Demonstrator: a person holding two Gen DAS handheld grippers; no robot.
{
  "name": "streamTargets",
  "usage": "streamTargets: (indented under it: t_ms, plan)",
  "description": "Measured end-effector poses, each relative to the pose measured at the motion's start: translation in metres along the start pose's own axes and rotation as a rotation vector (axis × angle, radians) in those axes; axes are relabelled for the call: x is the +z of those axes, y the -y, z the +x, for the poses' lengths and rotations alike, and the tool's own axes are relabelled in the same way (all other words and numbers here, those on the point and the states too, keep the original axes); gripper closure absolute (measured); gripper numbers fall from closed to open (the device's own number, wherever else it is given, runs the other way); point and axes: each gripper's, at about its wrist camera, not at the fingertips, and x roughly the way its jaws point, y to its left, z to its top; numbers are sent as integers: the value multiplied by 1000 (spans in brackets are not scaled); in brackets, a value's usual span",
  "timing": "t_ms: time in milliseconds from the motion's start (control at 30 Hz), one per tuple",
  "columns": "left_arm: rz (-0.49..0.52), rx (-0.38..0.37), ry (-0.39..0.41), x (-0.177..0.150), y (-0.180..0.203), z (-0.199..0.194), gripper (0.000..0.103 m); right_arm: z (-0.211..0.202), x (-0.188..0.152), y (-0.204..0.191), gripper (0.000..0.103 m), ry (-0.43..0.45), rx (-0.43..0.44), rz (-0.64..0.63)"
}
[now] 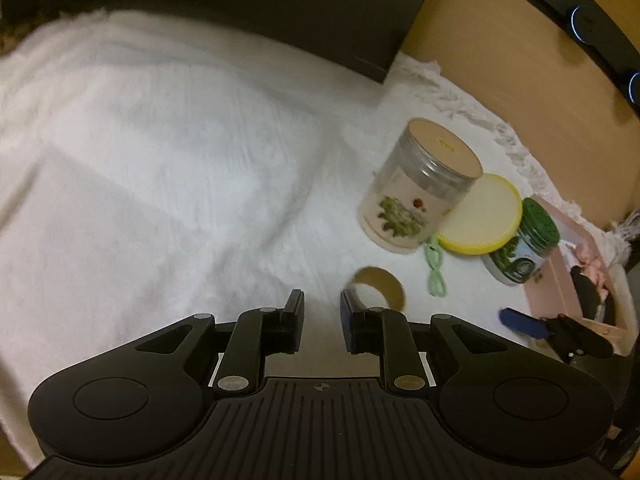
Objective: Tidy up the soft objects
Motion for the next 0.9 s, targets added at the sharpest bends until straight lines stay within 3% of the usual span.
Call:
streamTargets:
  t_ms: [133, 267, 467, 600, 700, 767, 900]
  plan:
    - [32, -29, -11, 6, 17, 19, 81, 1, 0, 0, 22, -1, -4, 4]
    - [134, 52, -99, 8, 36, 50, 81, 0, 0, 0, 21, -3, -6, 3]
    - [238, 54, -74, 2, 49, 59, 78, -2, 0, 0, 18, -31, 8, 8]
    - [206, 63, -32, -4, 49, 57, 78, -1, 2, -2, 16, -53, 8, -7]
    - [250, 97, -23, -6, 56, 58, 78, -1, 8, -8, 16, -74, -17, -47]
    - [274, 125, -15, -8, 58, 58, 88, -4, 15, -14, 19, -86, -43, -90]
    - [222, 95, 2, -7, 47, 53, 93, -27, 47, -16, 20, -20, -47, -107]
